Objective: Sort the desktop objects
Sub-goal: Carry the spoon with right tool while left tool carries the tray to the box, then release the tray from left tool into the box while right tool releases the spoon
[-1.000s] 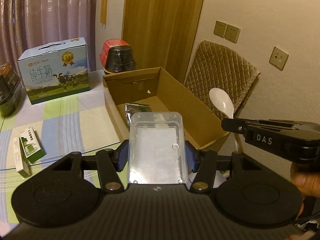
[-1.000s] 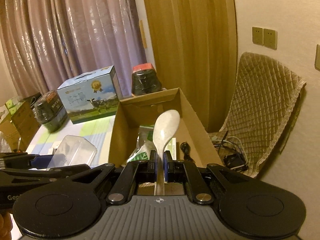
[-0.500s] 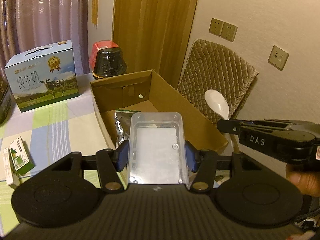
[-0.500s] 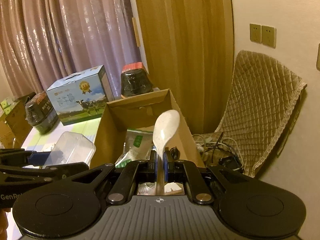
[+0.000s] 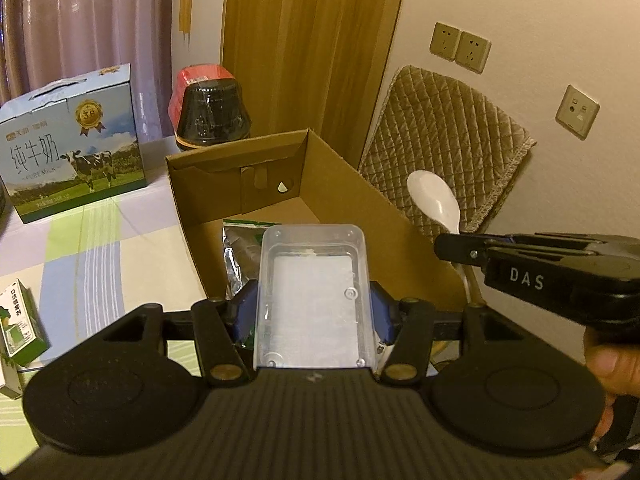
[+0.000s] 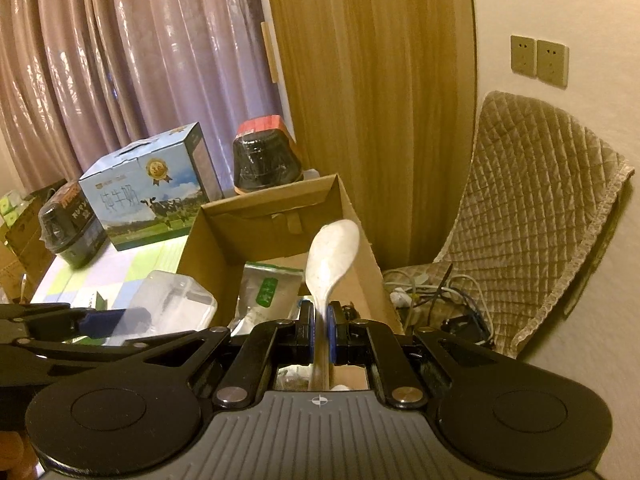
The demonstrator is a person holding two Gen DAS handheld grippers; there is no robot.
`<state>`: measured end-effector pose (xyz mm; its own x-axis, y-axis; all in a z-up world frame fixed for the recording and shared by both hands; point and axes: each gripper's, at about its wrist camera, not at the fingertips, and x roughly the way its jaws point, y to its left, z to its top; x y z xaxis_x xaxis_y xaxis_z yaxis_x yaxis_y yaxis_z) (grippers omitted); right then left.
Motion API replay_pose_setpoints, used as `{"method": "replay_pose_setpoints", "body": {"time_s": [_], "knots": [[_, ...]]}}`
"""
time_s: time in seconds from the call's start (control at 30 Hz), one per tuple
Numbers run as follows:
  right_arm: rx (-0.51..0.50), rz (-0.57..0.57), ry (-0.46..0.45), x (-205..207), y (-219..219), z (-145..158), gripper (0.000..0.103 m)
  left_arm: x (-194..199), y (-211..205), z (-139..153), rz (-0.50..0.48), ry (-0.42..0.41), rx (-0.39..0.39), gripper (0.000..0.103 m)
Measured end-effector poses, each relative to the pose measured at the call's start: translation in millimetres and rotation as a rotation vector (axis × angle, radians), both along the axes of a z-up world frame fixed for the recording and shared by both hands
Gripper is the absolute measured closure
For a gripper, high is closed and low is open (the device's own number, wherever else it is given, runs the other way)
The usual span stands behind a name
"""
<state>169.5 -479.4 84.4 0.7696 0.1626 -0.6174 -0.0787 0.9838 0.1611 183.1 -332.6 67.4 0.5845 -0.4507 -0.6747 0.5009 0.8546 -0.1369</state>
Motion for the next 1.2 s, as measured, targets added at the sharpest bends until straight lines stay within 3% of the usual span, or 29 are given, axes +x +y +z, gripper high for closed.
{"method": "replay_pose_setpoints", "body": {"time_s": [0.07,0.97,1.07,1.1,1.13,1.2], "knots": [[0.001,0.002,0.003,4,0,-2,0.100,4,1,-2,0.019,0.005,0.001,0.044],[0.010,0.049,0.033,36,27,-4,0.098,-7,47,10,0.068,-0.020,-0.025,0.038],[0.030,0.036,0.039,35,24,-7,0.082,-9,53,8,0.076,-0.019,-0.019,0.038],[0.034,0.028,0.039,34,23,-8,0.069,-10,55,7,0.081,-0.018,-0.018,0.038],[0.040,0.024,0.040,32,22,-9,0.063,-10,58,6,0.086,-0.014,-0.019,0.038],[0.047,0.022,0.045,28,21,-10,0.061,-12,62,5,0.092,-0.009,-0.021,0.037]]}}
